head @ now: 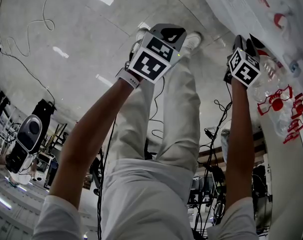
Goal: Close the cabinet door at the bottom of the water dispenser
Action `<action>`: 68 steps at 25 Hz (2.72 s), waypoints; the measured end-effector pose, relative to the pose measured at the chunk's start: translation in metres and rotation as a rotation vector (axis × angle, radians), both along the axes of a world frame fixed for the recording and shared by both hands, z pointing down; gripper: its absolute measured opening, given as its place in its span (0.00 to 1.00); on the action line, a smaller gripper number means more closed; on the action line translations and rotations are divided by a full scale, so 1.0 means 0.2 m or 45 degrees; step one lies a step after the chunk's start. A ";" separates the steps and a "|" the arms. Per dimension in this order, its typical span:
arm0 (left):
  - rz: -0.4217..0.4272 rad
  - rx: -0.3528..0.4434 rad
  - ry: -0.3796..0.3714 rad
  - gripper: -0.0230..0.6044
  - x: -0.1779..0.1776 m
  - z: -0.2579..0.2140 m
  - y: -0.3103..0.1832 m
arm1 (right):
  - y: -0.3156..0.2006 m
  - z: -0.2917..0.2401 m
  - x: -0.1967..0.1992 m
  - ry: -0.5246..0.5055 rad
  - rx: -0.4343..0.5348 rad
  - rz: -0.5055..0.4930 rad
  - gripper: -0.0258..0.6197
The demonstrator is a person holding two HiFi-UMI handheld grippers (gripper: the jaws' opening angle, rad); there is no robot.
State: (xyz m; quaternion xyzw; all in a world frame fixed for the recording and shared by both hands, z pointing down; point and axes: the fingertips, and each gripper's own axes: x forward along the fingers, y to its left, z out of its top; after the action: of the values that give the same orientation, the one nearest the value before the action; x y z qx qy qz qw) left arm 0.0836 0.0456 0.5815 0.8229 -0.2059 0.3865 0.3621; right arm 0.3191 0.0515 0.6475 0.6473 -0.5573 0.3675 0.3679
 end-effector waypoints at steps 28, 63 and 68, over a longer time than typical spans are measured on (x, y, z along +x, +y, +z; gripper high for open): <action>0.019 0.012 0.009 0.05 0.01 -0.05 -0.08 | -0.11 -0.06 0.12 0.086 0.018 0.267 0.29; -0.194 0.087 0.049 0.05 -0.32 -0.87 -0.06 | -0.02 -1.02 -0.65 -0.138 0.191 -0.202 0.06; -0.269 0.100 0.105 0.05 -0.39 -1.10 -0.05 | 0.00 -1.25 -0.78 -0.167 0.233 -0.320 0.06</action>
State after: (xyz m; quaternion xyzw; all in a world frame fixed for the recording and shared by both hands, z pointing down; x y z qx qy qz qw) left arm 0.0061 0.0362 0.3605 0.8254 -0.2914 0.3038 0.3763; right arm 0.1634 0.0508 0.3978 0.5780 -0.6879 0.3078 0.3130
